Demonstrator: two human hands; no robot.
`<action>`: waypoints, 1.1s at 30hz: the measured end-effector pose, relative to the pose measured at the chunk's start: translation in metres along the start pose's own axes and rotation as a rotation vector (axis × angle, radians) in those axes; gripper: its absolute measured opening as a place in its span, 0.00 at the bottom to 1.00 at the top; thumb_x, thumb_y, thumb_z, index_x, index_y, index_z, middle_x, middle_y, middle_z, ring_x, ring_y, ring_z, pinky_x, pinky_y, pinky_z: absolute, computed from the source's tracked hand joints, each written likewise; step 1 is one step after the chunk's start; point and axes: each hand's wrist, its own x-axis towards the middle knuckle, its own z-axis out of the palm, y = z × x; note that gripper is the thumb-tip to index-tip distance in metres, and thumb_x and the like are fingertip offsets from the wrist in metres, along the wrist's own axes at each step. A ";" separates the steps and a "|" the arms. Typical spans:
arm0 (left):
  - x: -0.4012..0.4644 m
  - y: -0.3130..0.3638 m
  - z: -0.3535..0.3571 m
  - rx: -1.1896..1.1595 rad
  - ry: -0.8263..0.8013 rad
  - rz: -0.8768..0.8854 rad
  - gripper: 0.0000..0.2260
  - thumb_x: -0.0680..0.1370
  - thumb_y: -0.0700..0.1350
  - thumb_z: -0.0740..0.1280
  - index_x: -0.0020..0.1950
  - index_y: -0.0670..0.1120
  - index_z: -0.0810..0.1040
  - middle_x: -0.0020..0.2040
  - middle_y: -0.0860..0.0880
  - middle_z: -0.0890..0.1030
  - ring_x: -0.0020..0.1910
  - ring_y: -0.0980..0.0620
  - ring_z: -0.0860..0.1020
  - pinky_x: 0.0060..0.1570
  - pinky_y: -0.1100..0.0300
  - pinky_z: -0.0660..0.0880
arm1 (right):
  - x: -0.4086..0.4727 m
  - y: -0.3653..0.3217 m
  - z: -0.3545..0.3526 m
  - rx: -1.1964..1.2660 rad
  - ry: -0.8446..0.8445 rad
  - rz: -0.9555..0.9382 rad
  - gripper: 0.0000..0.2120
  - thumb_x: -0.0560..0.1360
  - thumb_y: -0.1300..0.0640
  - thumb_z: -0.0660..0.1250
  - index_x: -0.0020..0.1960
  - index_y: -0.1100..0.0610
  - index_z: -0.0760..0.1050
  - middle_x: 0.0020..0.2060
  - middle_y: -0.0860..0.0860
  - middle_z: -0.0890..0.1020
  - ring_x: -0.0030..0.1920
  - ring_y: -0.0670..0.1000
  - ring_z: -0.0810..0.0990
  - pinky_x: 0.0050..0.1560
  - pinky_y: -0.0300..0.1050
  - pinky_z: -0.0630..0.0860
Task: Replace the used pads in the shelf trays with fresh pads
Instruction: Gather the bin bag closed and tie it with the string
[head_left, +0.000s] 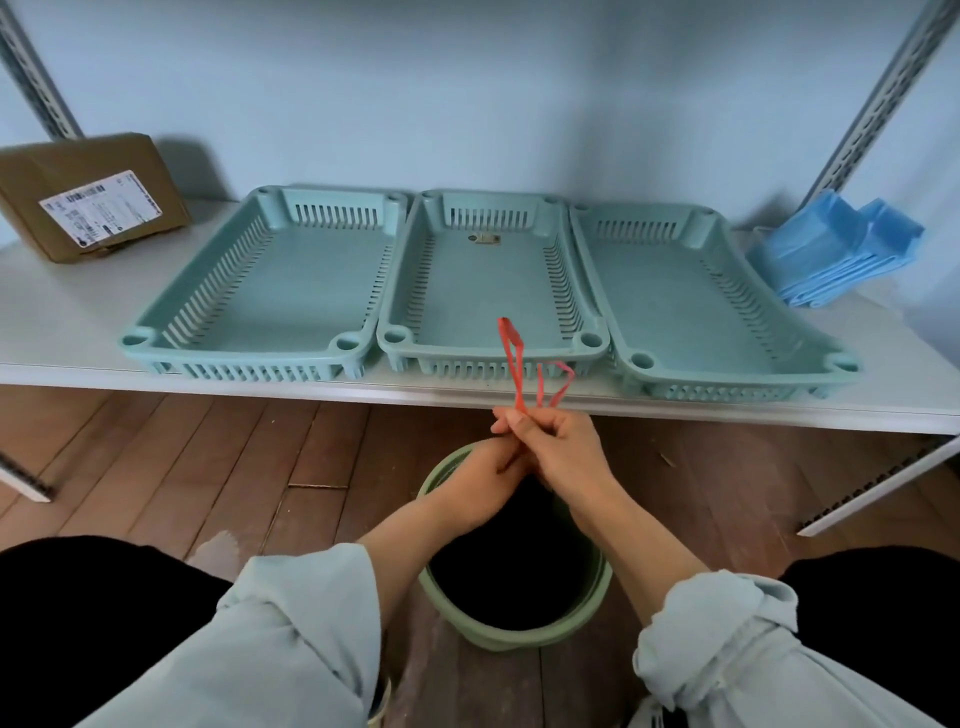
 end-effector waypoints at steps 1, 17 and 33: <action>-0.002 -0.006 0.002 0.049 -0.028 0.008 0.10 0.81 0.37 0.59 0.54 0.35 0.78 0.50 0.47 0.81 0.48 0.70 0.75 0.54 0.71 0.69 | 0.000 -0.002 0.000 -0.014 0.010 0.011 0.12 0.78 0.60 0.64 0.38 0.53 0.81 0.48 0.50 0.85 0.36 0.43 0.82 0.38 0.35 0.77; 0.013 0.015 -0.035 0.287 0.028 -0.017 0.11 0.80 0.45 0.62 0.41 0.45 0.81 0.33 0.49 0.77 0.33 0.52 0.72 0.39 0.56 0.67 | 0.001 0.006 -0.001 0.359 0.223 0.147 0.13 0.81 0.60 0.59 0.43 0.59 0.80 0.38 0.55 0.83 0.36 0.47 0.83 0.43 0.40 0.79; 0.005 0.059 -0.036 0.371 0.017 0.302 0.13 0.82 0.45 0.59 0.54 0.44 0.83 0.52 0.44 0.79 0.57 0.51 0.76 0.66 0.56 0.68 | -0.014 0.008 0.003 -0.019 -0.106 0.182 0.14 0.81 0.65 0.55 0.38 0.57 0.72 0.25 0.50 0.69 0.23 0.43 0.67 0.31 0.37 0.73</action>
